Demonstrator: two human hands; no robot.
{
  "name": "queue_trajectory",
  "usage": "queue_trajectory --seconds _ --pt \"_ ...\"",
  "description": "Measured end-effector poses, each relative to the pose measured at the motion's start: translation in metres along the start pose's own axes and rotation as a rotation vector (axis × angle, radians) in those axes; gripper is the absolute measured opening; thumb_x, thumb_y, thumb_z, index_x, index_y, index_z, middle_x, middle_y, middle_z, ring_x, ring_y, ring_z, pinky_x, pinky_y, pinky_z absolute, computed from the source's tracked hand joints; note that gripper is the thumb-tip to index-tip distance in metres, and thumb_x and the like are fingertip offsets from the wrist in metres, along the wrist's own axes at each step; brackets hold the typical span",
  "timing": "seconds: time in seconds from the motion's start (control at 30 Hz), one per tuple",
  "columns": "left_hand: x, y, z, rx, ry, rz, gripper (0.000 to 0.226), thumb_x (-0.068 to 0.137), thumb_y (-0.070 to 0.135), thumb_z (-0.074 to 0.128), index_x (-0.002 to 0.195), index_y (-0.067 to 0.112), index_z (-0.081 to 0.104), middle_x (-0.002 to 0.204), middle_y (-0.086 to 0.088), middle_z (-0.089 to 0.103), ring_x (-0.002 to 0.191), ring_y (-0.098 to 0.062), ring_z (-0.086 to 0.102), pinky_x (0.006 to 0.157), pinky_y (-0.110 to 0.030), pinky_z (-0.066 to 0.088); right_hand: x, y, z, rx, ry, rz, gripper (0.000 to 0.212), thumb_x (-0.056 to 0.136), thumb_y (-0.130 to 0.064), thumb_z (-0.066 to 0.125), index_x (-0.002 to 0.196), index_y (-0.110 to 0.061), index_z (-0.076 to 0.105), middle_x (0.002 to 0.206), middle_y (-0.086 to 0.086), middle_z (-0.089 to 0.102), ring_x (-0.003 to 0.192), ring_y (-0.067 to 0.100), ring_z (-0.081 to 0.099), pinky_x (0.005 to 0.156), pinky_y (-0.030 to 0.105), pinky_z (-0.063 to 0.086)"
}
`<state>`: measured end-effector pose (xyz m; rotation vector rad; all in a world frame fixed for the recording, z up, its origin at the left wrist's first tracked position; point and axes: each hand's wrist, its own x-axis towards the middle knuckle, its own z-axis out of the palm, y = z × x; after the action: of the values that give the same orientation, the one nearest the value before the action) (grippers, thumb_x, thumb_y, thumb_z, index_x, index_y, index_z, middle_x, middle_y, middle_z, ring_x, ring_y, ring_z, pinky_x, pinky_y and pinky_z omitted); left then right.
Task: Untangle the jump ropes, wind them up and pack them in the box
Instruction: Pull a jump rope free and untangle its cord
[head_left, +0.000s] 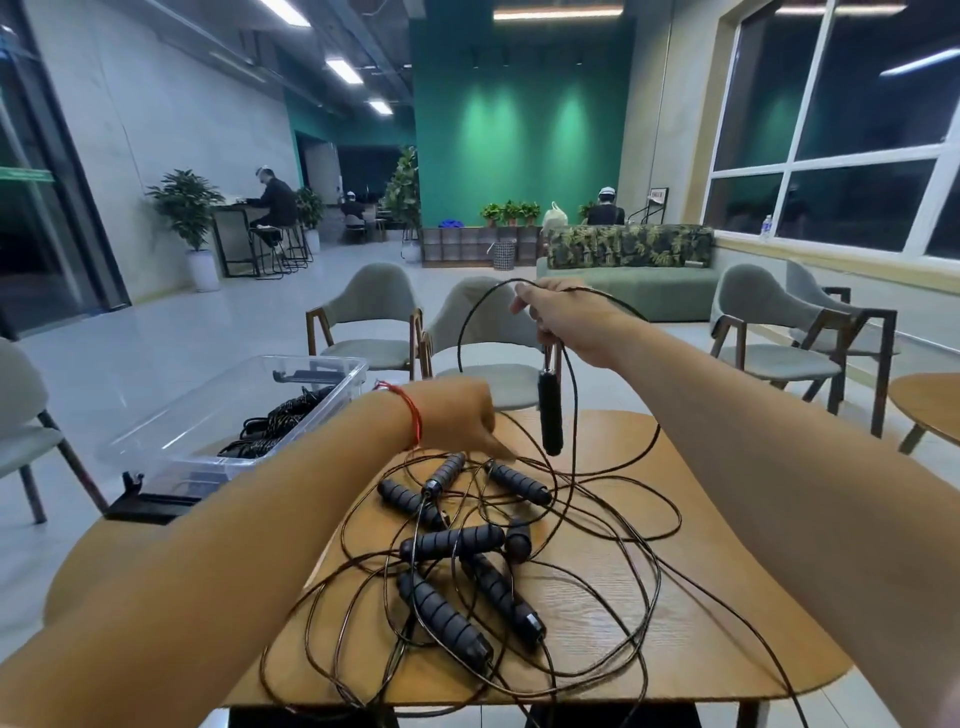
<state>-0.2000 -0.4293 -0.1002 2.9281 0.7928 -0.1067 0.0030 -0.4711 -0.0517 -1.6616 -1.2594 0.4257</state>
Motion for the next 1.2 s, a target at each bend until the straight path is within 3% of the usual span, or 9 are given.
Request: queue_trajectory --seconds 0.23,0.37,0.47,0.57,0.73,0.8,0.93,1.1,1.2 --pt "0.01 -0.01 -0.051 -0.945 0.746 -0.238 0.07 0.1 0.076 0.036 0.078 0.015 0.062 0.063 0.002 0.053 0.057 -0.016 0.05 0.059 -0.03 0.043 -0.029 -0.003 0.014 0.294 -0.488 0.081 0.045 0.11 -0.049 0.051 0.124 -0.01 0.068 0.069 -0.006 0.035 0.06 0.011 0.032 0.055 0.024 0.032" --pt "0.011 -0.015 -0.062 -0.856 0.854 -0.2 0.065 0.101 0.074 0.038 0.076 0.016 0.053 0.063 -0.001 0.047 0.053 -0.014 0.045 0.058 -0.03 0.039 -0.039 -0.014 0.023 0.394 -0.629 0.046 0.063 0.099 -0.058 0.061 0.136 -0.007 0.06 0.074 -0.005 0.033 0.065 0.011 0.027 0.054 0.022 0.027" --pt "0.01 -0.005 -0.069 -0.818 0.883 -0.136 0.062 0.104 0.066 0.043 0.069 0.015 0.049 0.057 0.001 0.043 0.041 -0.001 0.039 0.048 -0.017 0.035 -0.047 -0.026 0.034 0.285 -0.649 -0.036 0.044 0.094 -0.053 0.071 0.11 -0.015 0.056 0.078 -0.005 0.042 0.067 0.01 0.033 0.06 0.024 0.029" --pt "0.011 -0.001 -0.073 -0.904 0.871 -0.037 0.058 0.104 0.063 0.048 0.067 0.018 0.044 0.054 0.005 0.037 0.04 -0.003 0.033 0.046 -0.016 0.034 -0.046 -0.034 0.046 0.186 -0.525 -0.063 0.045 0.088 -0.049 0.083 0.108 -0.02 0.055 0.082 -0.004 0.049 0.068 0.009 0.04 0.058 0.024 0.035" --pt "0.004 -0.008 -0.078 -1.149 0.835 0.051 0.053 0.099 0.068 0.055 0.071 0.024 0.045 0.055 0.005 0.041 0.05 -0.014 0.038 0.053 -0.033 0.041 -0.03 -0.031 0.041 0.064 -0.396 -0.053 0.112 0.07 -0.053 0.095 0.16 -0.038 0.031 0.131 0.005 0.059 0.092 0.016 0.056 0.069 0.032 0.046" --pt "0.004 -0.004 -0.08 -1.187 0.78 0.077 0.053 0.096 0.07 0.057 0.071 0.025 0.047 0.056 0.004 0.043 0.049 -0.014 0.037 0.052 -0.03 0.04 -0.03 -0.031 0.043 -0.006 -0.374 -0.063 0.109 0.072 -0.056 0.092 0.16 -0.043 0.03 0.143 0.004 0.055 0.098 0.018 0.057 0.07 0.033 0.046" --pt "0.002 0.011 -0.083 -1.138 0.715 0.158 0.05 0.101 0.062 0.056 0.074 0.021 0.05 0.059 0.002 0.043 0.046 -0.014 0.038 0.048 -0.025 0.039 -0.027 -0.031 0.047 -0.159 -0.338 -0.081 0.027 0.098 -0.055 0.067 0.114 -0.032 0.065 0.104 0.004 0.06 0.086 0.023 0.048 0.066 0.033 0.042" --pt "0.005 -0.008 -0.06 -1.009 1.292 0.052 0.033 0.103 0.047 0.057 0.121 0.02 0.052 0.112 0.0 0.063 0.098 -0.024 0.07 0.08 -0.043 0.063 -0.026 -0.046 0.033 -0.255 -0.102 -0.101 0.035 0.103 -0.067 0.046 0.099 -0.037 0.064 0.076 -0.009 0.051 0.072 0.019 0.05 0.065 0.035 0.041" --pt "0.015 -0.029 -0.02 -1.107 1.166 0.045 0.053 0.098 0.053 0.061 0.137 0.023 0.045 0.132 -0.002 0.056 0.121 -0.024 0.06 0.104 -0.05 0.054 -0.014 -0.056 0.019 0.042 0.017 -0.052 0.065 0.078 -0.091 0.052 0.084 -0.028 0.065 0.068 -0.004 0.054 0.065 0.02 0.052 0.063 0.04 0.042"
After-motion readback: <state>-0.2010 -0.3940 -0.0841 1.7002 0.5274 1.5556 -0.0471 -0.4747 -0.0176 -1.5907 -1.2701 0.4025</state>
